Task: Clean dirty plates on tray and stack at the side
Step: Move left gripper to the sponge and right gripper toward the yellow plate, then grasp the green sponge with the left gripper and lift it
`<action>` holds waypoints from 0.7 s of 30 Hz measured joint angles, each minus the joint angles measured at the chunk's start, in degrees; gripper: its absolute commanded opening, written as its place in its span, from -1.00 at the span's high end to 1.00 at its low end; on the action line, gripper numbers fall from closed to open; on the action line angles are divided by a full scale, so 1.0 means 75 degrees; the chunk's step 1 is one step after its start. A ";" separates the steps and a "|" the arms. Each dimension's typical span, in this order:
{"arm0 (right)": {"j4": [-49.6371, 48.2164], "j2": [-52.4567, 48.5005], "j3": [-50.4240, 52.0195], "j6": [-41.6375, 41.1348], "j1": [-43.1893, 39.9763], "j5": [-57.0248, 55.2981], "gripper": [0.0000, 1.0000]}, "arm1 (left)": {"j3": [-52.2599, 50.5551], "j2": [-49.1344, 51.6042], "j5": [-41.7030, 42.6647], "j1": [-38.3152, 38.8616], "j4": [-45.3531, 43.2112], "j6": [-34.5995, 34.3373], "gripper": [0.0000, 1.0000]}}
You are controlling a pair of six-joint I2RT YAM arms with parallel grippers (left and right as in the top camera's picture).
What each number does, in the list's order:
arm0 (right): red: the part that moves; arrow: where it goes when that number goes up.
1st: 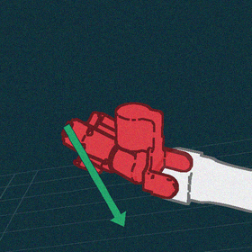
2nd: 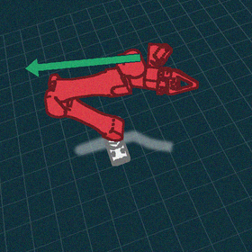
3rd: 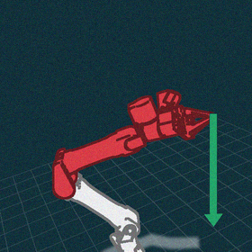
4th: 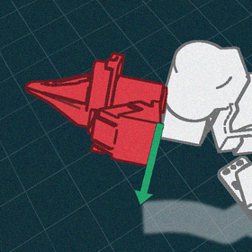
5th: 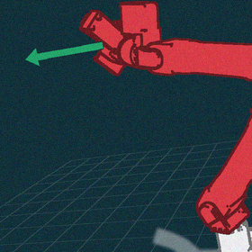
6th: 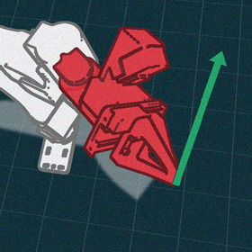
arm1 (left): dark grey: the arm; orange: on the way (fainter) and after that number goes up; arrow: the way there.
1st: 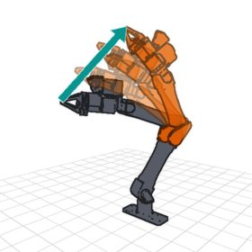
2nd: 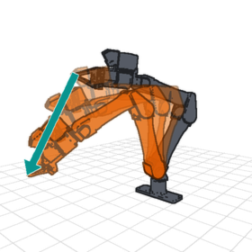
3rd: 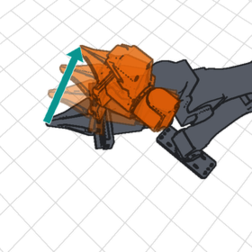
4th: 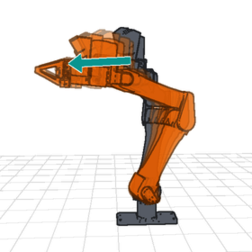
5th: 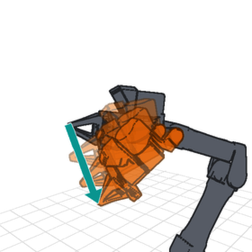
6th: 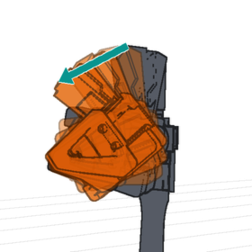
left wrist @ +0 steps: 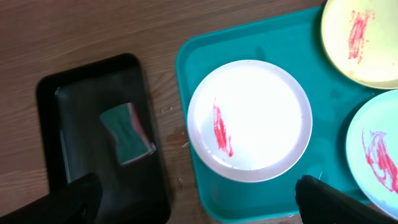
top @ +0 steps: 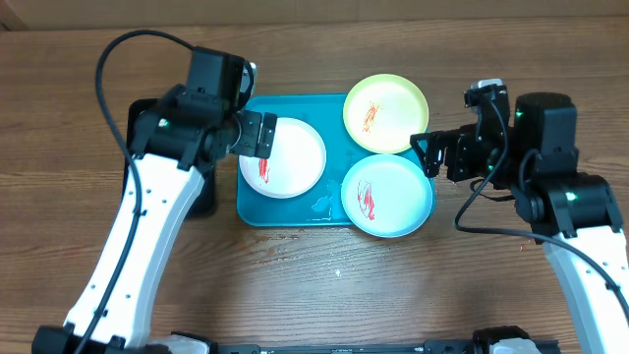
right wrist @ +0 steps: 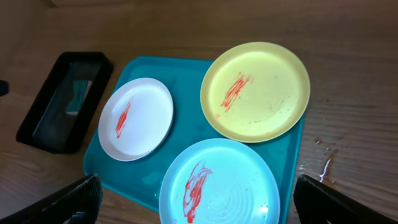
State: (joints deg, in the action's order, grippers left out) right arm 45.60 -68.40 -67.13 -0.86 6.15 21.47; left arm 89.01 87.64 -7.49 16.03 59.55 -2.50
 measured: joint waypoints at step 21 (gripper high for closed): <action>0.0015 -0.1536 0.0000 -0.1988 0.0032 -0.0361 -0.59 | 0.0052 0.2218 -0.2110 -0.1649 -0.0752 -0.2769 -0.93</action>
State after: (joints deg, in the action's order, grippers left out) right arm 45.71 -79.92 -67.13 -15.77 6.39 18.76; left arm 89.41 104.27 -23.31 3.66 53.91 -23.27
